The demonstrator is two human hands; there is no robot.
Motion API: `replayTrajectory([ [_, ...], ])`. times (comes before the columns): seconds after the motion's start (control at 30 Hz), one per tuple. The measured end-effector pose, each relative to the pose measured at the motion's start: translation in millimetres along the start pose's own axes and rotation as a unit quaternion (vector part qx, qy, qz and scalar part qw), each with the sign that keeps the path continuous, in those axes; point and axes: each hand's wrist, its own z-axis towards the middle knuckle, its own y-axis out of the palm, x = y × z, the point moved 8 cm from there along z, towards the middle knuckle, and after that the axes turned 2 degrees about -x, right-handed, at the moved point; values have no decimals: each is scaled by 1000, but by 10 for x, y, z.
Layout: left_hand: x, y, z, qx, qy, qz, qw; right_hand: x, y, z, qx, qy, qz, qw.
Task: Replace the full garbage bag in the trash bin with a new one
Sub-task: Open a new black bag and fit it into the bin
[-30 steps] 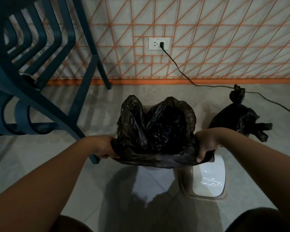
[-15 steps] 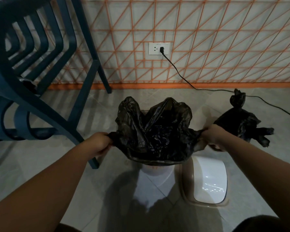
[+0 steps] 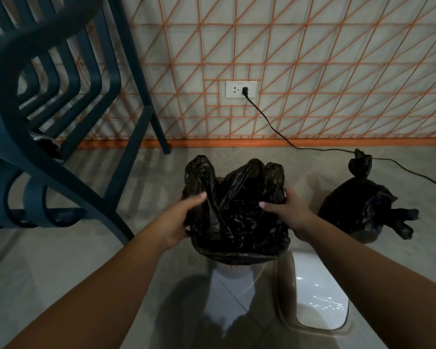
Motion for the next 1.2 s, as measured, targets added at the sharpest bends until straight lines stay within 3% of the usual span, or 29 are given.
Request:
replayTrajectory([
  [0.07,-21,-40,25,58,17,24,998,20,-108,39,85,-4,-15,996],
  [0.13,-29,-132,36,110,23,22,993,67,-170,55,113,8,-53,992],
  [0.23,38,-261,48,131,54,101,985,78,-162,27,83,13,-127,988],
  [0.33,94,-251,20,94,88,223,966,-85,-51,-29,33,-41,-216,975],
  [0.43,41,-358,37,100,67,308,944,-146,113,-56,-30,-25,-273,961],
  [0.5,-52,-566,45,144,23,283,948,-80,140,-70,-43,18,-264,964],
  [0.57,-192,-706,36,158,-21,167,973,2,98,-88,-36,54,-202,977],
  [0.67,-320,-761,26,159,-51,48,985,172,-72,-82,28,111,-76,991],
  [0.83,-302,-890,-4,203,-26,63,977,224,-204,-44,88,109,-79,987],
  [1.0,-90,-919,46,242,18,165,956,-150,-256,20,126,22,-295,947],
  [1.1,-23,-847,55,257,37,128,957,-154,-245,68,135,66,-167,974],
  [1.2,-23,-765,85,235,57,65,968,-65,-58,101,95,100,-48,989],
])
